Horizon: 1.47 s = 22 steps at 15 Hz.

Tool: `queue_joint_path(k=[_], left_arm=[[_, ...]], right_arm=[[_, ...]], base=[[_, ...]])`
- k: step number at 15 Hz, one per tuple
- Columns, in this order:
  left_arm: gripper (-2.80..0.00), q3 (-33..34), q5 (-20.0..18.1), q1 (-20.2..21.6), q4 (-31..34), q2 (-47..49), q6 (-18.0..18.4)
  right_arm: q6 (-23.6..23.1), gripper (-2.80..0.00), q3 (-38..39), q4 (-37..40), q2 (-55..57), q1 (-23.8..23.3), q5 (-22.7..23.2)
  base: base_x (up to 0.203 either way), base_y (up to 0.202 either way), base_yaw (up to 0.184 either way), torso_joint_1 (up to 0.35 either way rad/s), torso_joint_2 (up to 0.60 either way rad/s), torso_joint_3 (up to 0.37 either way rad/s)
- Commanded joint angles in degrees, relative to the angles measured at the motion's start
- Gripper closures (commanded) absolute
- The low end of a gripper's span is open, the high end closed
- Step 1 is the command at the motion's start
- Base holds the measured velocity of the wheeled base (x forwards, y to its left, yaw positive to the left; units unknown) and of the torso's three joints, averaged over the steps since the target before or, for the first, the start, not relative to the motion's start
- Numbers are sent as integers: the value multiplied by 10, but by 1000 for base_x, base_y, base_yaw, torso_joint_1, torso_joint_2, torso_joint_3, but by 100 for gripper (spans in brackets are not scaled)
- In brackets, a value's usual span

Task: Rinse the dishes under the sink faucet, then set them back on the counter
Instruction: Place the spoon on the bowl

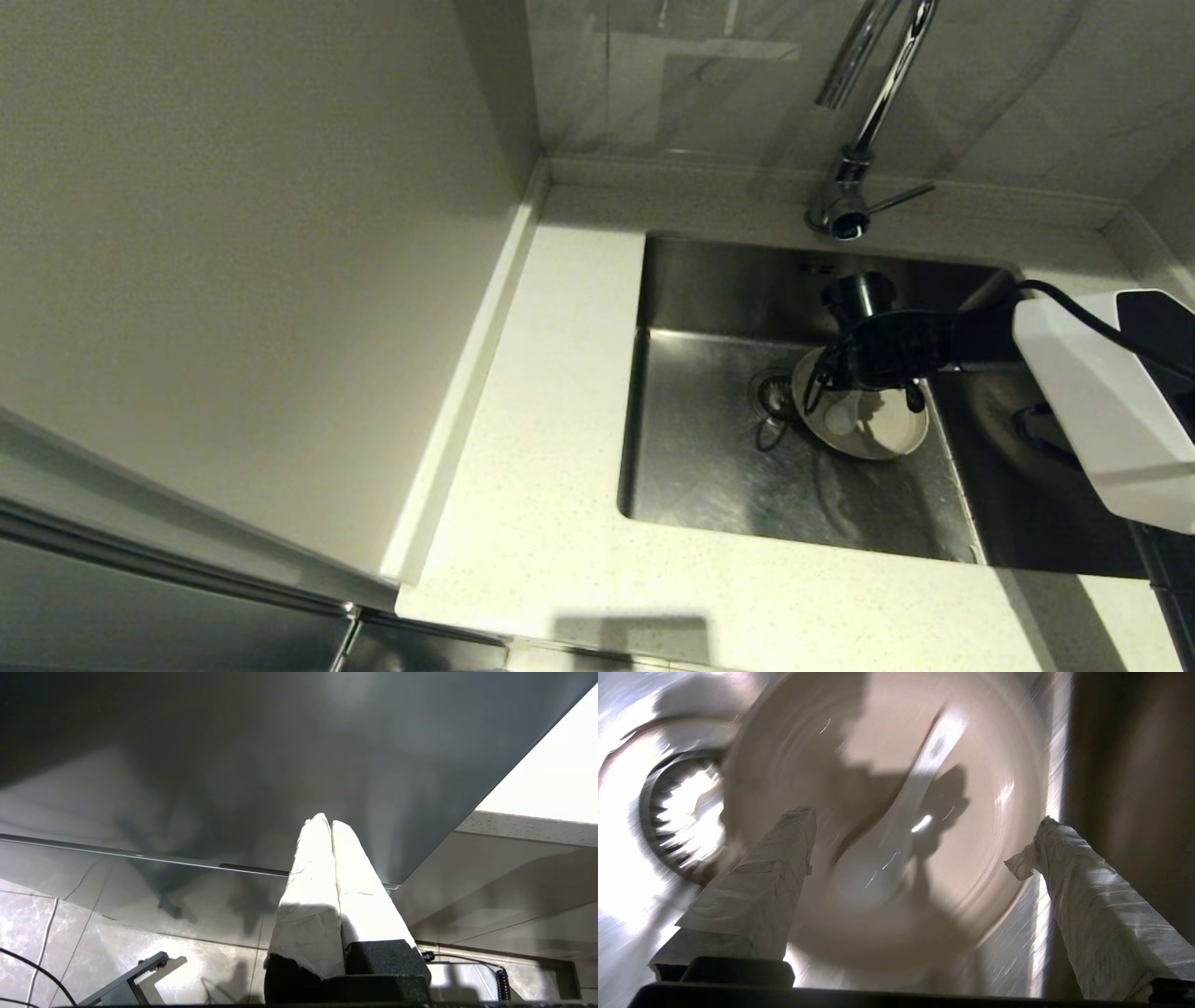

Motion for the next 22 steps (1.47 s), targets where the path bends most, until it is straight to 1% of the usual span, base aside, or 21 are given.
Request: queue_joint_path(k=[1,3,4,6,9,11,13,17,22], left_arm=[[0,0,0,0,0,-2,0],[0,0,0,0,0,-2,0],[0,0,0,0,0,-2,0],[0,0,0,0,0,-2,0],[0,0,0,0,0,-2,0],[0,0,0,0,0,-2,0],[0,0,0,0,0,-2,0],[0,0,0,0,0,-2,0],[0,0,0,0,0,-2,0]], right_arm=[[75,-280,-34,86,-1,0,24],[145,-280,-35,101,1,-1,31],[181,-280,-35,105,1,-2,43],[235,-280,-35,111,2,-9,64],[264,-280,-35,104,26,-10,64],[269,-280,-35,86,40,-13,60],[264,-280,-35,67,47,-15,56],[225,-280,-36,31,58,-23,50],[203,-280,-35,21,71,-26,44]], base=[[0,0,0,0,0,0],[0,0,0,0,0,0],[0,0,0,0,0,0],[0,0,0,0,0,0],[0,0,0,0,0,0],[0,0,0,0,0,0],[0,0,0,0,0,0],[0,0,0,0,0,0],[0,0,0,0,0,0]])
